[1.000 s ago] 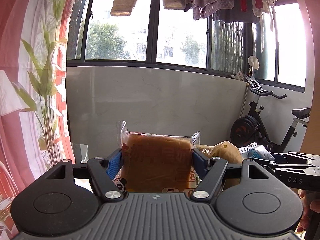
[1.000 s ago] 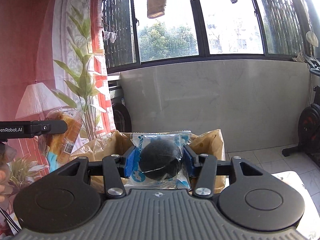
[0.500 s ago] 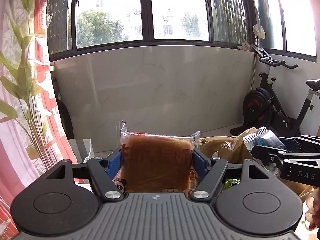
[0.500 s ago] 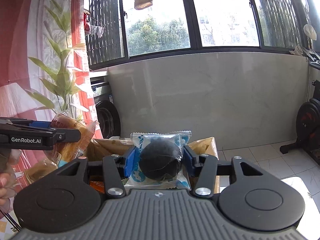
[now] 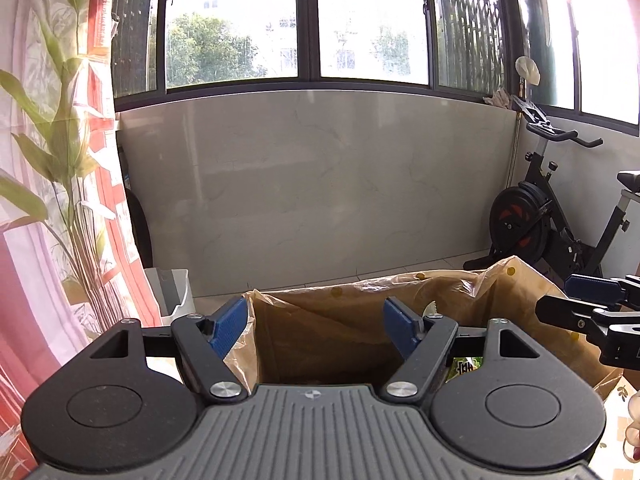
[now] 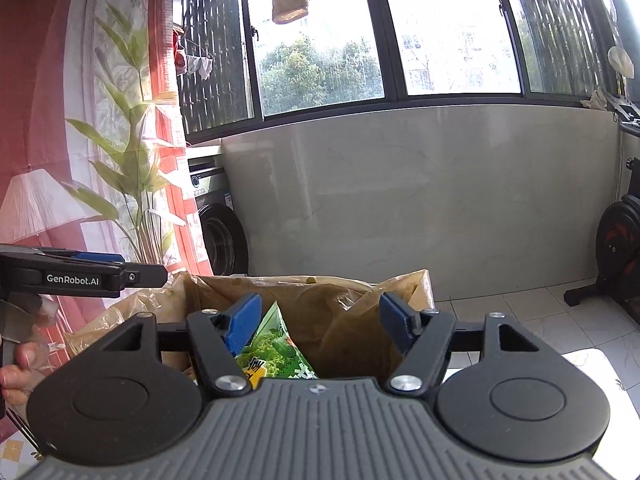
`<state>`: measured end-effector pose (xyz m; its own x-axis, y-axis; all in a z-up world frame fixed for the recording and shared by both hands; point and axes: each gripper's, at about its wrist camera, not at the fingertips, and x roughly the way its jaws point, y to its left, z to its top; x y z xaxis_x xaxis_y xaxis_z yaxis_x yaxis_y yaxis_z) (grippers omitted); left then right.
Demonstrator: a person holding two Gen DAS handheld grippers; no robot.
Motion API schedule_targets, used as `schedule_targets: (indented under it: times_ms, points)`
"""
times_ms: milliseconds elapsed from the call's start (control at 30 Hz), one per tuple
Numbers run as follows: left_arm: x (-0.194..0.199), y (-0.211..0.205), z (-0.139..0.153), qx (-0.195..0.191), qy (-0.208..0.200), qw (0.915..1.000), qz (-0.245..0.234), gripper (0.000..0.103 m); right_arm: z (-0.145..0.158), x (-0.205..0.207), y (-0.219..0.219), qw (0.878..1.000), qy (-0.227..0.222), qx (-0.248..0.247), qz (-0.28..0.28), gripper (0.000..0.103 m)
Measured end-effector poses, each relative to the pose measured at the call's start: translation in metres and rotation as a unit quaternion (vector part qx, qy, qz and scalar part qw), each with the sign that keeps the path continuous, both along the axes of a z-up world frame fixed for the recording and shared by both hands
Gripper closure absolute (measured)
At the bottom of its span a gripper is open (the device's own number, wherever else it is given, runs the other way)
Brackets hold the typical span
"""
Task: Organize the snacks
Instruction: 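Move both open tools back down to the snacks beside the box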
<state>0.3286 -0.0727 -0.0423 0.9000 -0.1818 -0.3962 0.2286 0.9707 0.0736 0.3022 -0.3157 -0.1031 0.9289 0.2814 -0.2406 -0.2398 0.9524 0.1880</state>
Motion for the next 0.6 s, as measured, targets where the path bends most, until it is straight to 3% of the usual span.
schedule_targets:
  times_ms: [300,600]
  points:
    - [-0.048,0.045,0.012,-0.013,0.010,0.9997,0.019,0.026,0.004,-0.042,0.010,0.999,-0.012,-0.028,-0.010,0.034]
    - [-0.086,0.087,-0.024,-0.020,0.058,0.9977,0.029,0.027,-0.011,-0.082,0.010,0.999,0.007,-0.033,-0.014,0.035]
